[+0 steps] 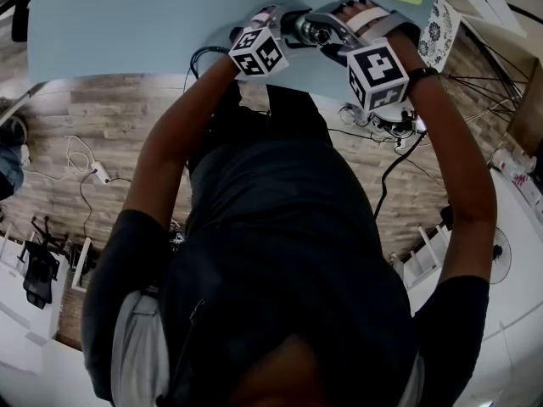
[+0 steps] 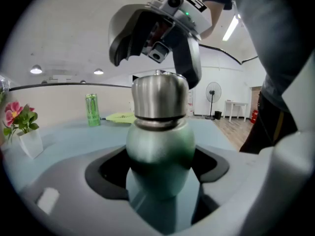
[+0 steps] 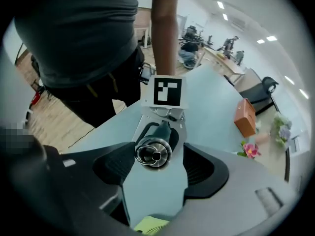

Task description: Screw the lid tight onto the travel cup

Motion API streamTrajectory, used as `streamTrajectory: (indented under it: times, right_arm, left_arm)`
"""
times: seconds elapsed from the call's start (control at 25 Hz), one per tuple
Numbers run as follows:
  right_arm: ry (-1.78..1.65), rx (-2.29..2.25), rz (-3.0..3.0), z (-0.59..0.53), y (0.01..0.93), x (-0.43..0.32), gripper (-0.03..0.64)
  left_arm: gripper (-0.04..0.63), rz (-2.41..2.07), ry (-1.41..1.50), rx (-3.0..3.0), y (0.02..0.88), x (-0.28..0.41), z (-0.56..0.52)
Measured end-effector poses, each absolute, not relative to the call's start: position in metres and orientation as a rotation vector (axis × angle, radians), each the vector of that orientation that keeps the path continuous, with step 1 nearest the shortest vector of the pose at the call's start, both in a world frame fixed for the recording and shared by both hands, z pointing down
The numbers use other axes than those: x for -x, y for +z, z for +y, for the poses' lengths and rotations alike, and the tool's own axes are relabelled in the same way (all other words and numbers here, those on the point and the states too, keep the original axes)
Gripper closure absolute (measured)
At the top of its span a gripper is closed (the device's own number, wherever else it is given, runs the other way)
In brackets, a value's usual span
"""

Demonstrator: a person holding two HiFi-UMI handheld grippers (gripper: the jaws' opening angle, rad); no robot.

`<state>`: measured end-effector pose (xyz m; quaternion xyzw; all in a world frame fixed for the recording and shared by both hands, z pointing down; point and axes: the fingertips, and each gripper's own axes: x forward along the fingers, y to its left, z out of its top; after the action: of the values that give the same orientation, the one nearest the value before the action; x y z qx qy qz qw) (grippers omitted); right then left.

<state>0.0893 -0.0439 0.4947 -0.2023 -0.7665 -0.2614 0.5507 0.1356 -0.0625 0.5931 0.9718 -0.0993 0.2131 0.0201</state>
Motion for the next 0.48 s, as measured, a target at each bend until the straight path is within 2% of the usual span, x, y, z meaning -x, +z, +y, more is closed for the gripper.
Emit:
streamTrajectory:
  times: [0.2, 0.48]
  right_arm:
    - [-0.677, 0.656, -1.686, -0.041, 0.509, -0.106, 0.330]
    - [-0.790, 0.684, -1.657, -0.053, 0.516, -0.102, 0.334]
  left_arm:
    - [0.179, -0.307, 0.660, -3.015, 0.594, -0.138, -0.062]
    - [0.179, -0.306, 0.658, -3.014, 0.593, -0.137, -0.063]
